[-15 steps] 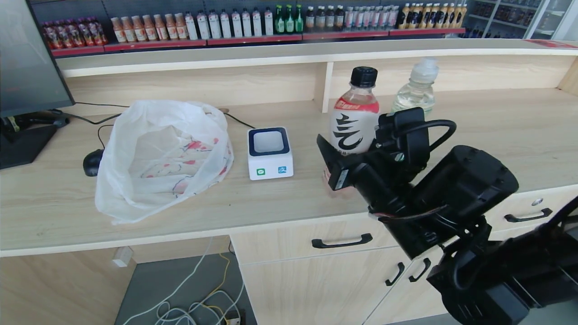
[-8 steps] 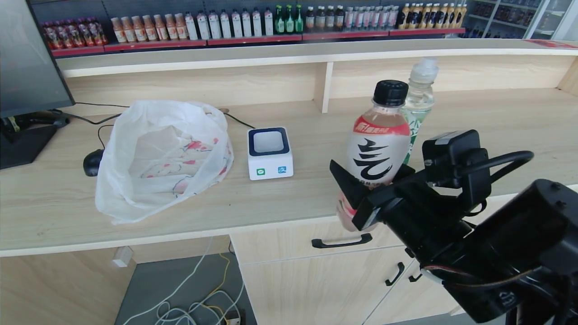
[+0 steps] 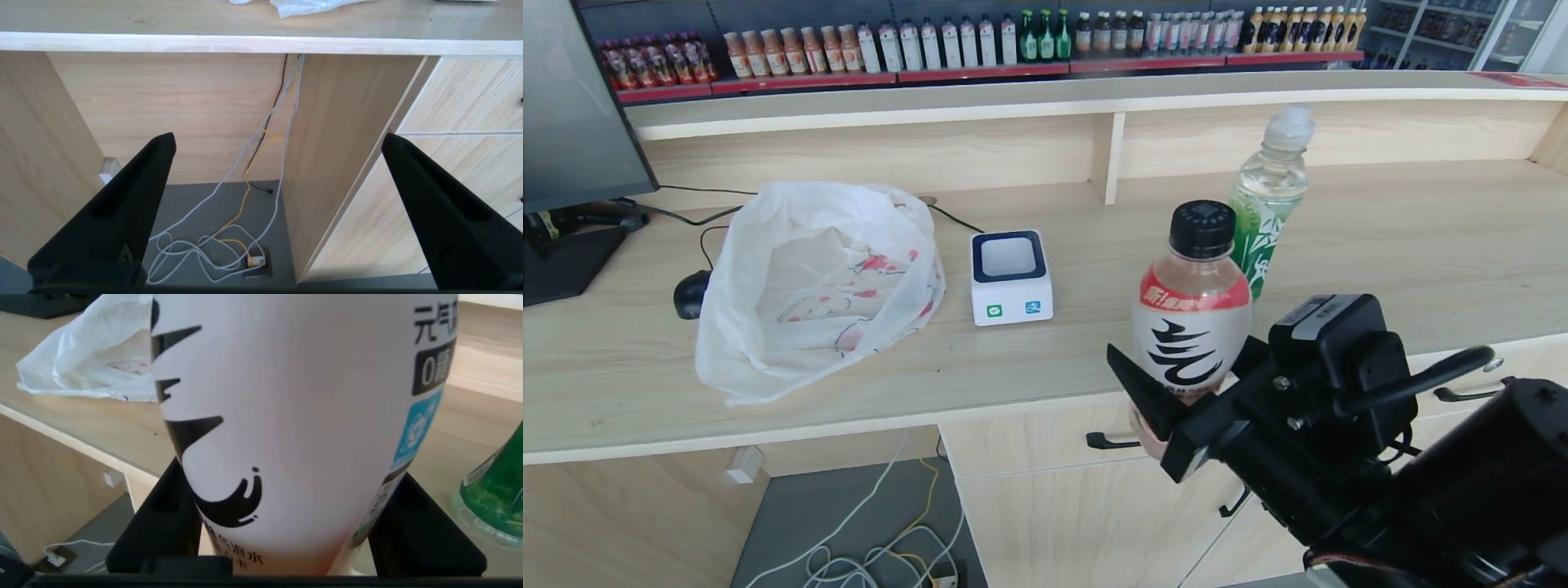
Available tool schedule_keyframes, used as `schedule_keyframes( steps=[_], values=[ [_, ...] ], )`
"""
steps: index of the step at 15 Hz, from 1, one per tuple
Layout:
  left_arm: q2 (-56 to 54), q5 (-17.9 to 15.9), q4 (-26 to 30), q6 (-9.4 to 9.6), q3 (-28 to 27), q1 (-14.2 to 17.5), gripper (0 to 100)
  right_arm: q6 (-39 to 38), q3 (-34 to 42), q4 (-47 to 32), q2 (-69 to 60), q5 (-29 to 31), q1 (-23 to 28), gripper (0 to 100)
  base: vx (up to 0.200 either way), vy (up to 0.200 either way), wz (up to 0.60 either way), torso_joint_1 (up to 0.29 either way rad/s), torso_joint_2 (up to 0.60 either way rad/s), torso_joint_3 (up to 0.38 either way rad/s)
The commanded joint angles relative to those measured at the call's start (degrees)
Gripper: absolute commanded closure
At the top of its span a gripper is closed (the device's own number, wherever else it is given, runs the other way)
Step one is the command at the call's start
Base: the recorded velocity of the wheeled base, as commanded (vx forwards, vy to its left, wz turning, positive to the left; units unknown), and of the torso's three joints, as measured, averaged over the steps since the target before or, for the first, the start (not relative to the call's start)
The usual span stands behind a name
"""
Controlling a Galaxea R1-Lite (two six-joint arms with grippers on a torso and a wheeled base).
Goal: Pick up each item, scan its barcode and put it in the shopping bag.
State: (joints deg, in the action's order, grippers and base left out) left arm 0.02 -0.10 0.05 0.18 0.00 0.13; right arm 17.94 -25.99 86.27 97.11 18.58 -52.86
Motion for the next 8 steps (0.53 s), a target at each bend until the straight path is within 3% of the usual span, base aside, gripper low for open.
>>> schedule_keyframes(
  steps=[1, 4, 8],
  values=[
    [-0.02, 0.01, -0.05, -0.01, 0.00, 0.04, 0, 1.22, 0.41, 0.21, -0.52, 0.05, -3.04, 100, 0.000, 0.000, 0.00, 0.000, 0.00, 0.000],
    [-0.02, 0.01, 0.04, -0.01, 0.00, 0.04, 0, 5.26, 1.03, 0.39, -0.96, 0.23, -5.94, 100, 0.000, 0.000, 0.00, 0.000, 0.00, 0.000],
    [-0.02, 0.01, 0.04, -0.01, 0.00, 0.04, 0, 13.87, 0.41, 0.48, -4.03, 2.87, -14.73, 100, 0.000, 0.000, 0.00, 0.000, 0.00, 0.000]
  ],
)
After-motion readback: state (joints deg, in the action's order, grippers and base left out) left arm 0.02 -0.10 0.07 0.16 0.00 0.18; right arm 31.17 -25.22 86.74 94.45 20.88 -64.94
